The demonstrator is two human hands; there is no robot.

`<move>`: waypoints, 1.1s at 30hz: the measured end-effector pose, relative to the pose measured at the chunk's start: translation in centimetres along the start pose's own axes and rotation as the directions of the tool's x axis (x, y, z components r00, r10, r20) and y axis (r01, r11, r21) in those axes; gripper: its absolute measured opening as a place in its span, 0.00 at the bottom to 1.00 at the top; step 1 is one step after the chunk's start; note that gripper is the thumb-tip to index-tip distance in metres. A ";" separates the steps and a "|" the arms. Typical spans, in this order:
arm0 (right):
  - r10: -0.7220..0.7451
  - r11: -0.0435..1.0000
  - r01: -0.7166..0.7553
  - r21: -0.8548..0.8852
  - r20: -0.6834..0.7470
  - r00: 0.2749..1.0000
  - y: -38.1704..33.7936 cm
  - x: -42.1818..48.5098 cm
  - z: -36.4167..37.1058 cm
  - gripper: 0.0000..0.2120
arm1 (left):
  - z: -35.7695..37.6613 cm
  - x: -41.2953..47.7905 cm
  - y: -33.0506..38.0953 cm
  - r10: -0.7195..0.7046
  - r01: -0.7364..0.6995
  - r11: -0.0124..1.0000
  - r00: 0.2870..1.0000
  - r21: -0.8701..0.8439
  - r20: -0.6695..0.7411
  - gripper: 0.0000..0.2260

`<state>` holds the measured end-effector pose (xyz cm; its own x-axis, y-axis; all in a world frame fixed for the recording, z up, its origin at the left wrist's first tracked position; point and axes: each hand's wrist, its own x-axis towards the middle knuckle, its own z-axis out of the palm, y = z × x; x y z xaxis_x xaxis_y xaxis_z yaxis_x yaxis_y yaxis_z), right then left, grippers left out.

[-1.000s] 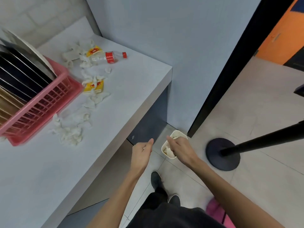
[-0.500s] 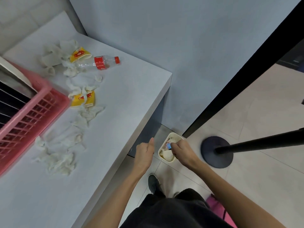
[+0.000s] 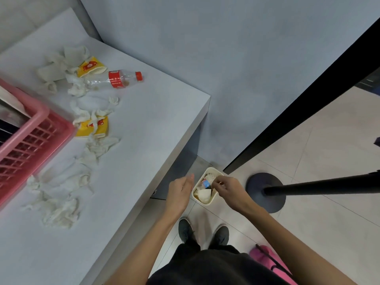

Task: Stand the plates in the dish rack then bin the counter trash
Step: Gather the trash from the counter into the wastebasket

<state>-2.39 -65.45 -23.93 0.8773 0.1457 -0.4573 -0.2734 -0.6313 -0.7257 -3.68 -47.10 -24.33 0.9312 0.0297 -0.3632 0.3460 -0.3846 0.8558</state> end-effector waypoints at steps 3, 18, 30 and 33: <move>0.020 1.000 -0.021 0.015 0.040 0.999 0.7 -0.1 -0.2 0.17 | 0.4 -0.3 -0.3 -0.008 0.007 0.999 0.999 0.043 0.032 0.17; 0.339 0.923 -0.354 0.149 0.115 0.934 8.8 1.4 1.9 0.22 | 4.7 1.1 -6.9 -0.181 0.176 0.983 0.971 0.042 0.159 0.09; 0.536 0.773 -0.548 0.320 0.134 0.833 22.6 6.4 11.3 0.11 | 12.3 6.8 -20.5 -0.385 0.363 0.922 0.895 0.131 0.225 0.03; 0.555 0.753 -0.566 0.337 0.136 0.820 25.8 8.4 13.0 0.10 | 14.1 8.7 -23.9 -0.384 0.353 0.921 0.894 0.163 0.230 0.03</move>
<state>-7.17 -70.61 -53.16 0.5140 -0.1273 -0.8483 -0.8350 -0.3008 -0.4608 -5.49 -50.70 -53.14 0.6738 -0.0385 -0.7379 0.6289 -0.4945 0.6000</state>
